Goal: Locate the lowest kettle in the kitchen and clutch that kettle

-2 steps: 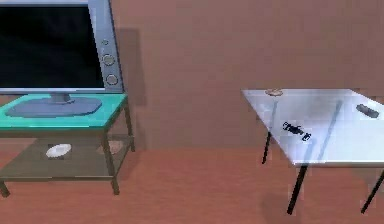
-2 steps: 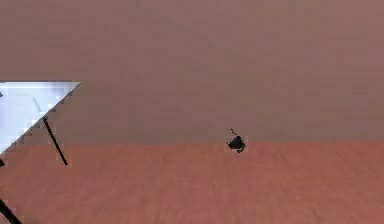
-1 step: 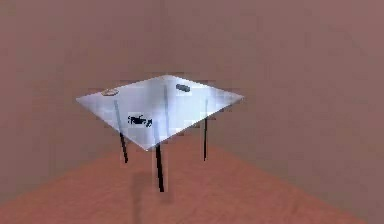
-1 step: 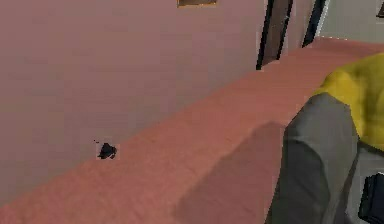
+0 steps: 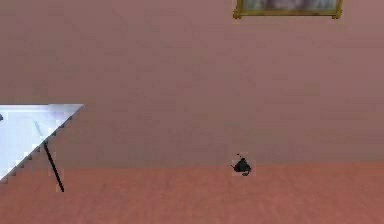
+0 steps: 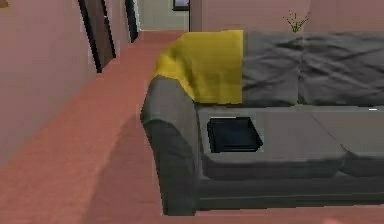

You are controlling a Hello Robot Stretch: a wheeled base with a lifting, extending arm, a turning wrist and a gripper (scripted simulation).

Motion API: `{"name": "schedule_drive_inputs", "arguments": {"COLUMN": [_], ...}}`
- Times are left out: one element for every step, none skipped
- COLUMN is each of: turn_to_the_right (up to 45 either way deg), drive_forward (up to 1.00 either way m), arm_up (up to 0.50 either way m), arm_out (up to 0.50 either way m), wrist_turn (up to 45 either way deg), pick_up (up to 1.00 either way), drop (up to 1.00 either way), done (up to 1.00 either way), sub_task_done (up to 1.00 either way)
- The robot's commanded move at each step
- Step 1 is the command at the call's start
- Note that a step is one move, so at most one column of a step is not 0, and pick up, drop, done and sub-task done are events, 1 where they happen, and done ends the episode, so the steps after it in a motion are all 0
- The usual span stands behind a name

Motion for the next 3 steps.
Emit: {"name": "schedule_drive_inputs", "arguments": {"turn_to_the_right": [36.0,0.0,-6.0], "drive_forward": [0.00,0.50,0.00], "arm_up": [0.00,0.00,0.00], "arm_out": [0.00,0.00,0.00], "wrist_turn": [0.0,0.0,0.0], "pick_up": [0.00,0.00,0.00], "drop": [0.00,0.00,0.00], "done": [0.00,0.00,0.00], "sub_task_done": [0.00,0.00,0.00]}}
